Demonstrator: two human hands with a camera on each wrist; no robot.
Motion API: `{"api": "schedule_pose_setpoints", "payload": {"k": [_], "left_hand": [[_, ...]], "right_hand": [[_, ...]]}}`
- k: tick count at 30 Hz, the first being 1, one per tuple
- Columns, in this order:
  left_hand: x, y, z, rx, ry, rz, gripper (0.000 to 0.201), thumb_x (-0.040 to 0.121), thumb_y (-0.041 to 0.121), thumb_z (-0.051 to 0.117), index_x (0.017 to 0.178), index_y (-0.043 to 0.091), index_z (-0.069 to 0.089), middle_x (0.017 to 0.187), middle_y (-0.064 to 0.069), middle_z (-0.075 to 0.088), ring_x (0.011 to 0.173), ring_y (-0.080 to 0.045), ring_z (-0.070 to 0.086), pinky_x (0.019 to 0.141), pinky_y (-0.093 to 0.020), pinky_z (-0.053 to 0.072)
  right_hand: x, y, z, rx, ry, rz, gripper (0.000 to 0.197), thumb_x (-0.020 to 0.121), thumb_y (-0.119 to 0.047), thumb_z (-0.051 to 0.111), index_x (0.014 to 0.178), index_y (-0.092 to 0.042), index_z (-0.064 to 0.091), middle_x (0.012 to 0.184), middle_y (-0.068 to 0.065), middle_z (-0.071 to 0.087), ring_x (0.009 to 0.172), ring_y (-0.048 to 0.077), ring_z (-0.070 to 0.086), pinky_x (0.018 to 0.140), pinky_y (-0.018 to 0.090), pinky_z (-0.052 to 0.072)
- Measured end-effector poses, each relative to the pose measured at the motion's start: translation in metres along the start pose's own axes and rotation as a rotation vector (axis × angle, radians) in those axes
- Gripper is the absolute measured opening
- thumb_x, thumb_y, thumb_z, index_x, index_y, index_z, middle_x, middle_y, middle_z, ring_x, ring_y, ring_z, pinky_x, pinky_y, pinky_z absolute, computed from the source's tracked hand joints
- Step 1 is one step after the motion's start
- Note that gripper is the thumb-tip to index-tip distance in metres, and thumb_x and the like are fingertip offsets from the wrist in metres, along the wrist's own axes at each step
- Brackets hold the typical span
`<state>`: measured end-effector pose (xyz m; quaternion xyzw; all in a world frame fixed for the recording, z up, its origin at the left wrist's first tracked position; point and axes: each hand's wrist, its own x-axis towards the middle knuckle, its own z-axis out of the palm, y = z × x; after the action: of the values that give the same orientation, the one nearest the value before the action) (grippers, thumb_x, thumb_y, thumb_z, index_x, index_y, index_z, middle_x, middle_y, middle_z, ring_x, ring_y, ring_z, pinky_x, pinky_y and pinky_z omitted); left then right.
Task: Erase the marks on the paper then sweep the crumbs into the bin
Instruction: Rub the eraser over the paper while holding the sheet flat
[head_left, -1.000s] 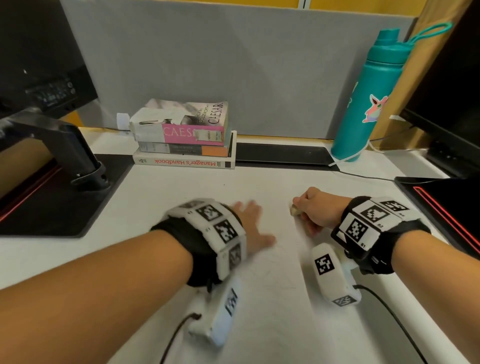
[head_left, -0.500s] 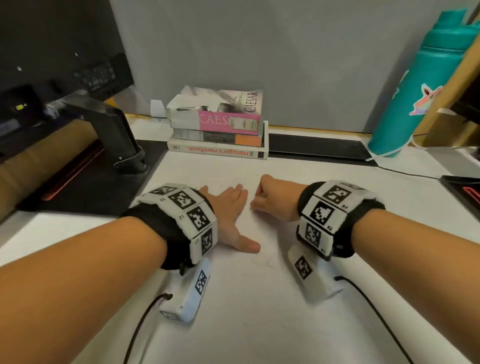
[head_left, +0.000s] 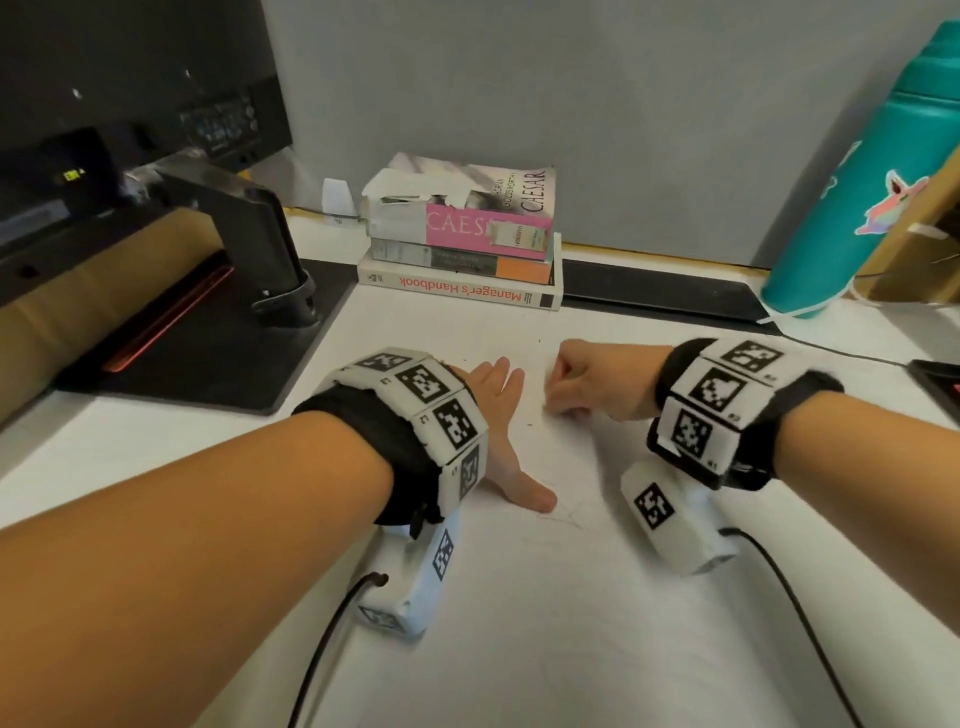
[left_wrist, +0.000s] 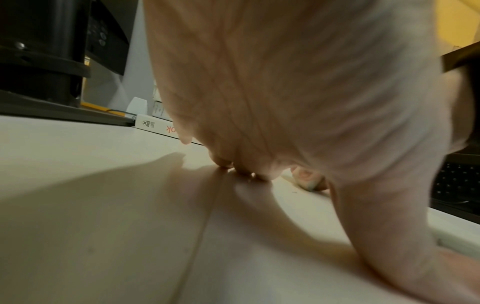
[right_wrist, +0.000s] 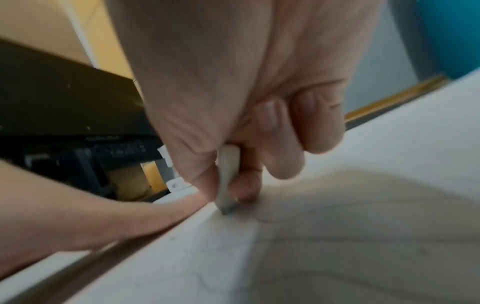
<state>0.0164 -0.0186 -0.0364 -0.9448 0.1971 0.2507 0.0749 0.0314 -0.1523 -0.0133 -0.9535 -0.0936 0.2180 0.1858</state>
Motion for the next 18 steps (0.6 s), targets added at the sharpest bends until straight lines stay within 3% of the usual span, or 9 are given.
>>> {"api": "schedule_pose_setpoints", "payload": {"k": [2, 5, 7, 9, 13, 18], "left_hand": [[0.0, -0.001, 0.0, -0.006, -0.004, 0.005, 0.121, 0.073, 0.077, 0.051, 0.149, 0.017, -0.022, 0.157, -0.003, -0.024, 0.146, -0.019, -0.016, 0.114, -0.05, -0.007], [-0.001, -0.002, -0.001, -0.003, -0.008, 0.009, 0.121, 0.072, 0.077, 0.051, 0.149, 0.019, -0.022, 0.157, -0.002, -0.025, 0.146, -0.019, -0.016, 0.114, -0.051, -0.007], [-0.002, 0.0, -0.002, 0.015, -0.018, 0.002, 0.122, 0.072, 0.078, 0.05, 0.149, 0.019, -0.023, 0.157, -0.002, -0.025, 0.146, -0.019, -0.016, 0.114, -0.051, -0.007], [-0.002, 0.001, -0.003, 0.017, -0.022, -0.005, 0.122, 0.072, 0.078, 0.051, 0.149, 0.019, -0.023, 0.157, -0.002, -0.026, 0.146, -0.019, -0.016, 0.114, -0.051, -0.007], [-0.003, 0.0, -0.003, -0.002, -0.016, -0.003, 0.12, 0.072, 0.076, 0.053, 0.149, 0.022, -0.021, 0.157, -0.003, -0.025, 0.146, -0.02, -0.016, 0.114, -0.05, -0.008], [-0.001, 0.003, -0.005, 0.024, -0.032, -0.022, 0.121, 0.073, 0.077, 0.052, 0.149, 0.02, -0.023, 0.157, -0.003, -0.026, 0.146, -0.02, -0.016, 0.114, -0.051, -0.007]], "right_hand": [[0.002, 0.001, 0.004, -0.059, 0.06, -0.005, 0.013, 0.089, -0.022, 0.054, 0.095, -0.012, 0.047, 0.085, 0.001, 0.055, 0.078, 0.017, 0.051, 0.078, 0.028, 0.044], [-0.002, -0.004, 0.01, -0.007, -0.077, -0.062, 0.01, 0.09, -0.015, 0.052, 0.086, -0.012, 0.043, 0.074, 0.001, 0.046, 0.064, 0.012, 0.04, 0.065, 0.023, 0.036], [-0.003, -0.005, 0.004, 0.014, -0.068, -0.023, 0.008, 0.088, -0.012, 0.054, 0.084, -0.01, 0.047, 0.073, 0.005, 0.049, 0.061, 0.013, 0.04, 0.059, 0.021, 0.034], [0.0, -0.007, 0.001, -0.086, 0.029, -0.013, 0.008, 0.089, -0.017, 0.052, 0.086, -0.01, 0.048, 0.074, 0.002, 0.051, 0.062, 0.012, 0.042, 0.06, 0.021, 0.035], [0.0, -0.011, 0.008, -0.123, -0.09, -0.093, 0.008, 0.09, -0.015, 0.05, 0.087, -0.009, 0.048, 0.079, 0.004, 0.05, 0.062, 0.009, 0.04, 0.061, 0.02, 0.035], [0.002, -0.009, 0.002, -0.2, 0.014, -0.029, 0.013, 0.092, -0.023, 0.049, 0.092, -0.01, 0.051, 0.072, -0.003, 0.049, 0.062, 0.008, 0.042, 0.058, 0.017, 0.033]]}}
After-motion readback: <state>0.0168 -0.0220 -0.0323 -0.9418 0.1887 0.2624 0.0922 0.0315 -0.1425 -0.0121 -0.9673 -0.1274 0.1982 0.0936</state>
